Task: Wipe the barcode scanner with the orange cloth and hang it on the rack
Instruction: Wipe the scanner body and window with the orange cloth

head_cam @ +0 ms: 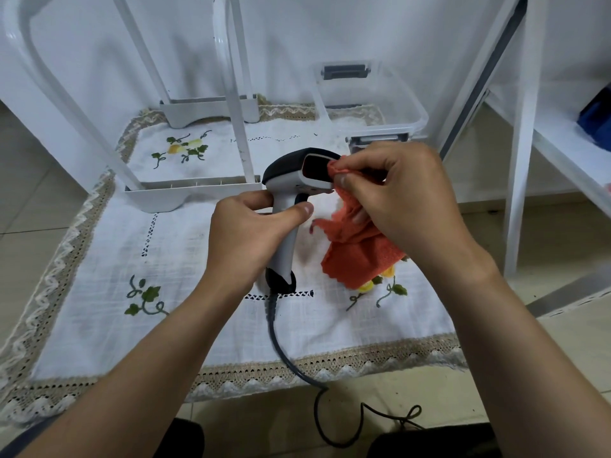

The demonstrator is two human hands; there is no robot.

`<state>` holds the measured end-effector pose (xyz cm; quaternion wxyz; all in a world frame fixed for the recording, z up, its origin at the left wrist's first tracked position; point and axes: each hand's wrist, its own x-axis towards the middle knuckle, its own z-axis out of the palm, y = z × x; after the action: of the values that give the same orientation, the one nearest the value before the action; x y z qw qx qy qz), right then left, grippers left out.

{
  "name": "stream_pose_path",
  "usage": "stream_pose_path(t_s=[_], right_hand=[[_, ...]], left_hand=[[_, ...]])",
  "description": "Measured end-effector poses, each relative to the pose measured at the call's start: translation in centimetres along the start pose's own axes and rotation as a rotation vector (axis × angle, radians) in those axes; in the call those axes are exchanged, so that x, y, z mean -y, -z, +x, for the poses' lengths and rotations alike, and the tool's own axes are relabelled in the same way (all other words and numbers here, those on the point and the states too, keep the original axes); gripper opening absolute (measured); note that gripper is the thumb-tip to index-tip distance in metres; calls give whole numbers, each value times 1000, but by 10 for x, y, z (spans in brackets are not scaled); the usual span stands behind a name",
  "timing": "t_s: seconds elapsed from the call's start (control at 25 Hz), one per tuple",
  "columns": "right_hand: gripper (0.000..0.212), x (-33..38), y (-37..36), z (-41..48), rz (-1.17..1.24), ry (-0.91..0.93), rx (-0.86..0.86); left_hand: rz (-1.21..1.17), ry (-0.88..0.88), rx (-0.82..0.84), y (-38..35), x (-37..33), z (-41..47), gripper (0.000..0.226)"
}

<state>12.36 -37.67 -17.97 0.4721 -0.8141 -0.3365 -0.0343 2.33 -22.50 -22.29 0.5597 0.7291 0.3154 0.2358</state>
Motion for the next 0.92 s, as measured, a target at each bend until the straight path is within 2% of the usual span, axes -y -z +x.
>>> stream_pose_path(t_s=[0.52,0.64,0.76,0.92], right_hand=[[13,2,0,-2,-69,-10,26],[16,6,7,-1,59,-82,-107],[23,12,7,0,67,39,-235],[23,16,-12,-3,105,108,-116]], left_hand=[[-6,16,-5,1,4,3,18],[-25,43,-19,1,5,6,31],[-38,55,-16,1,6,7,32],[-13,41,-23,-1,2,3,19]])
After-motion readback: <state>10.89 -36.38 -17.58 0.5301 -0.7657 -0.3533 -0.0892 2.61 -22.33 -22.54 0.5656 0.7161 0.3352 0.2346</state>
